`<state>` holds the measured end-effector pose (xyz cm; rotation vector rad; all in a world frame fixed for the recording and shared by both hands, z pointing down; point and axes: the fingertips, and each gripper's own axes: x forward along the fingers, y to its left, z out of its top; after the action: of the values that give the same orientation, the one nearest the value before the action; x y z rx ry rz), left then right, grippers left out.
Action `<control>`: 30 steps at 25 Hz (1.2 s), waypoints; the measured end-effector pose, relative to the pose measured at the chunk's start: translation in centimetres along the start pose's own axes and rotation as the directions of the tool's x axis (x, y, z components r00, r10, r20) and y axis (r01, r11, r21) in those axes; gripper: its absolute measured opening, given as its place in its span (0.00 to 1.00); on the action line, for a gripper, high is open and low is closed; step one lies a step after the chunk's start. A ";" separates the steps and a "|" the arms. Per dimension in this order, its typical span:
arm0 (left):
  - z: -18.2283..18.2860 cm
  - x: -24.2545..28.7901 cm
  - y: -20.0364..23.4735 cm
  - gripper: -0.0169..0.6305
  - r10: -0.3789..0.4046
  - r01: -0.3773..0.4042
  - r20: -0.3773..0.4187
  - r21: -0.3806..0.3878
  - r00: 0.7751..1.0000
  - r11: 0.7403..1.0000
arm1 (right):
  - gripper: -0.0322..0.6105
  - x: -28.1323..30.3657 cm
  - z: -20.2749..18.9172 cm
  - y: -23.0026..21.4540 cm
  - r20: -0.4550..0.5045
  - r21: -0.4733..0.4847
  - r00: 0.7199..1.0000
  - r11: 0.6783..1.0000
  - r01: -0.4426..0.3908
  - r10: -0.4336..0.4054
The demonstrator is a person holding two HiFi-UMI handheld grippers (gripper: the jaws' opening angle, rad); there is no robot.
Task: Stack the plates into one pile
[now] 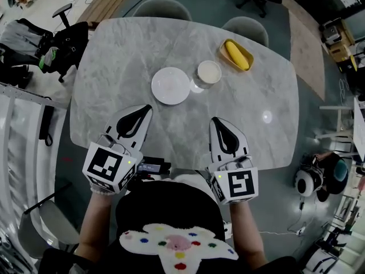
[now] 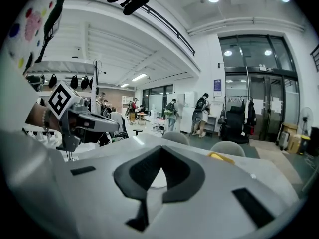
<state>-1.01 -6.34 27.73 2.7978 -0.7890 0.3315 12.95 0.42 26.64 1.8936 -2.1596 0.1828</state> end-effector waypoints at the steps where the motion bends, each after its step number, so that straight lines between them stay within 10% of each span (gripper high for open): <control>1: -0.1 -0.1 0.0 0.05 -0.002 0.002 -0.001 -0.001 1.000 1.000 | 0.06 0.0 0.0 0.1 0.000 0.005 1.000 1.000 0.000 0.000; 30: 0.1 0.4 -0.2 0.05 -0.022 0.022 0.001 0.017 1.000 1.000 | 0.06 0.8 0.9 0.0 0.024 0.016 0.999 0.999 0.030 -0.031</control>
<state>-0.58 -6.36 27.75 2.8199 -0.7590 0.3346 12.75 -0.59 26.03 1.9460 -2.1495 0.1718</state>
